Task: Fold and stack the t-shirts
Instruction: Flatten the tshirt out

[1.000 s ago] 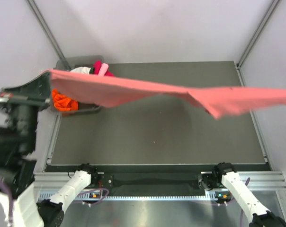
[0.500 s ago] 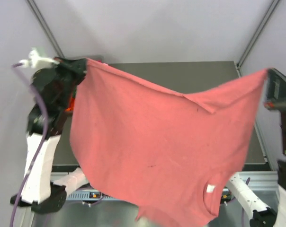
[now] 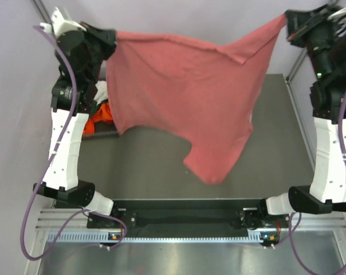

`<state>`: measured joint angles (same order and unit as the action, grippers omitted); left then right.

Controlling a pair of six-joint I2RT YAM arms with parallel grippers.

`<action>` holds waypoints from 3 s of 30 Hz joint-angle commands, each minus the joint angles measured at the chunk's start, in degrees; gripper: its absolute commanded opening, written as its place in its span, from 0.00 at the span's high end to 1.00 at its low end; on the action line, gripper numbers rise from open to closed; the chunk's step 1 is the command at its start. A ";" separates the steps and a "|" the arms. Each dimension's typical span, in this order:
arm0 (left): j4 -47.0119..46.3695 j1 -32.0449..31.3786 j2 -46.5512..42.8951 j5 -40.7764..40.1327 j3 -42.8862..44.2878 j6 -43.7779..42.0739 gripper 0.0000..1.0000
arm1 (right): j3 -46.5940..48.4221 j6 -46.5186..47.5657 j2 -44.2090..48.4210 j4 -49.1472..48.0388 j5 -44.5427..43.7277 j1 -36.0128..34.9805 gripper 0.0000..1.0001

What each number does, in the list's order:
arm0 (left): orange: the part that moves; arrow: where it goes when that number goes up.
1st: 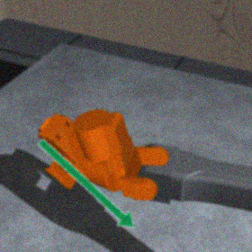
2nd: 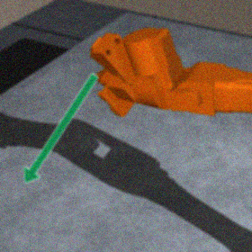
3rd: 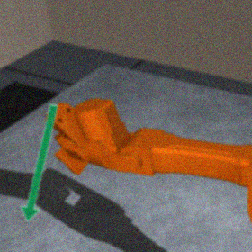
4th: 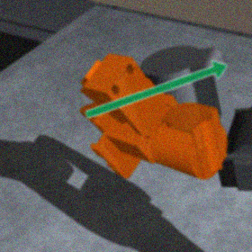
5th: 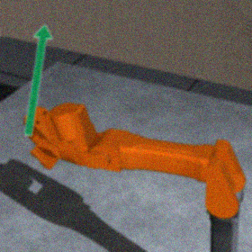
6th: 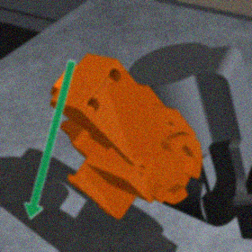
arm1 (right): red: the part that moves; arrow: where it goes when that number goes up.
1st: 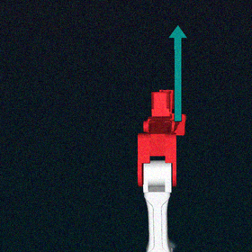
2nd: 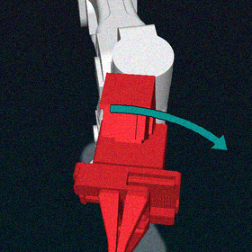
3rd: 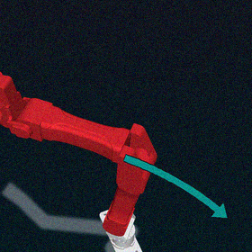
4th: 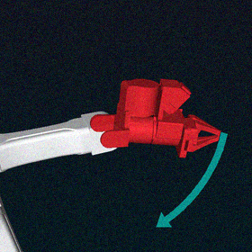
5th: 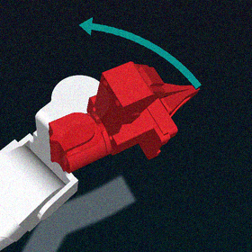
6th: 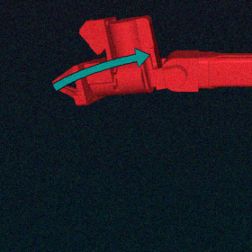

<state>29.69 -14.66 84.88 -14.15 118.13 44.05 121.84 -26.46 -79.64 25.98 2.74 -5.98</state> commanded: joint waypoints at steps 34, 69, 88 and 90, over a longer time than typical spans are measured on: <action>-21.73 10.52 -19.39 33.23 -50.47 2.80 1.00 | -44.10 -2.29 36.46 3.28 18.80 25.66 1.00; -21.18 10.79 13.82 24.45 2.53 9.48 1.00 | 12.79 -4.74 -7.37 -1.71 13.61 21.70 1.00; -39.25 13.69 10.76 29.88 -24.71 8.60 1.00 | -28.46 -13.36 3.15 -19.46 30.84 28.21 1.00; -42.77 13.43 7.41 29.80 -31.00 7.81 1.00 | -39.16 -12.05 7.54 -20.44 28.74 28.39 1.00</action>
<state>-3.11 -1.23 98.02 15.62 94.50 53.95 94.24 -39.29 -77.12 9.45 31.57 21.37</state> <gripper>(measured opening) 0.092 0.009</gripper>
